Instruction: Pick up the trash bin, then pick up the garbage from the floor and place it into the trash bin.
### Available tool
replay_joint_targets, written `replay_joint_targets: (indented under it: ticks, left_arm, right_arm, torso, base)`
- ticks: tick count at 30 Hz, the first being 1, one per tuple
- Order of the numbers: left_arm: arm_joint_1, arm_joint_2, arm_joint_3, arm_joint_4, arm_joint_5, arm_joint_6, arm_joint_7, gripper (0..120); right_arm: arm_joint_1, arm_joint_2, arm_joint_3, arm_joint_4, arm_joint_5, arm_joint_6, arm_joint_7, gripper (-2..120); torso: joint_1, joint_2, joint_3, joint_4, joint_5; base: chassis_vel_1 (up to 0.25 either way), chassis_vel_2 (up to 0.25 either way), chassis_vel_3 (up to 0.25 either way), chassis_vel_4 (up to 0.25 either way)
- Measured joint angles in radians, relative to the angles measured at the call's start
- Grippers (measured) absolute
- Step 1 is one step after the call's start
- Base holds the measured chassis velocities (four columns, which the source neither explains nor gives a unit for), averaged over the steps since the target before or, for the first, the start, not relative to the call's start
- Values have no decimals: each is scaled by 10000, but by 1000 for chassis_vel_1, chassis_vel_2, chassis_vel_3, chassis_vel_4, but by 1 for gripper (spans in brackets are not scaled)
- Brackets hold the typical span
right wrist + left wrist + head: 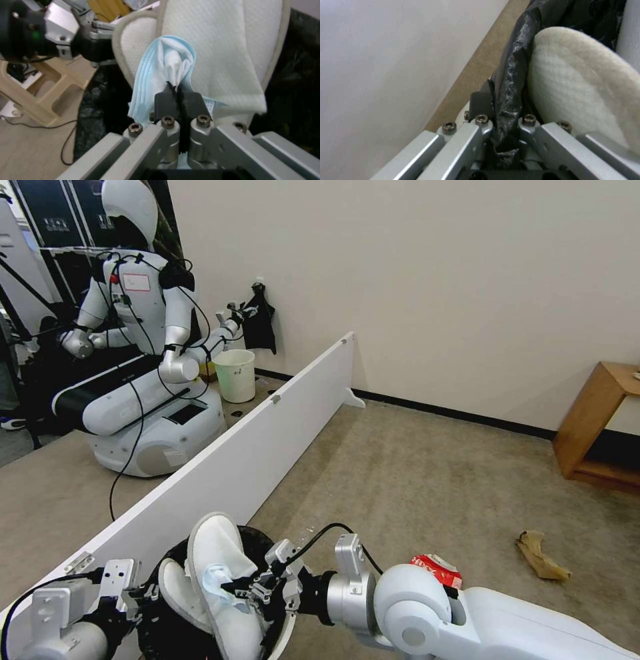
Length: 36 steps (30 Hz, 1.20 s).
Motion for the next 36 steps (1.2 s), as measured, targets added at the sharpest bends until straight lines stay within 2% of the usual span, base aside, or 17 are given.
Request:
replay_joint_targets:
  ticks: [24,35,36]
  left_arm:
    - [-43,39,13,3,-200,2,-76,2]
    - [-41,51,-17,3,-266,4,-88,2]
    - [-46,51,-17,3,-277,3,-91,2]
  right_arm:
    - [-741,328,-148,-1444,-975,152,-282,0]
    - [-768,429,-306,-1567,-1089,224,-206,0]
    - [-782,443,-310,-1568,-1122,259,-135,4]
  torso:
    - [0,0,0,0,0]
    - [0,0,0,0,0]
    - [0,0,0,0,0]
  base:
    - [0,0,0,0]
    - [0,0,0,0]
    - [0,0,0,0]
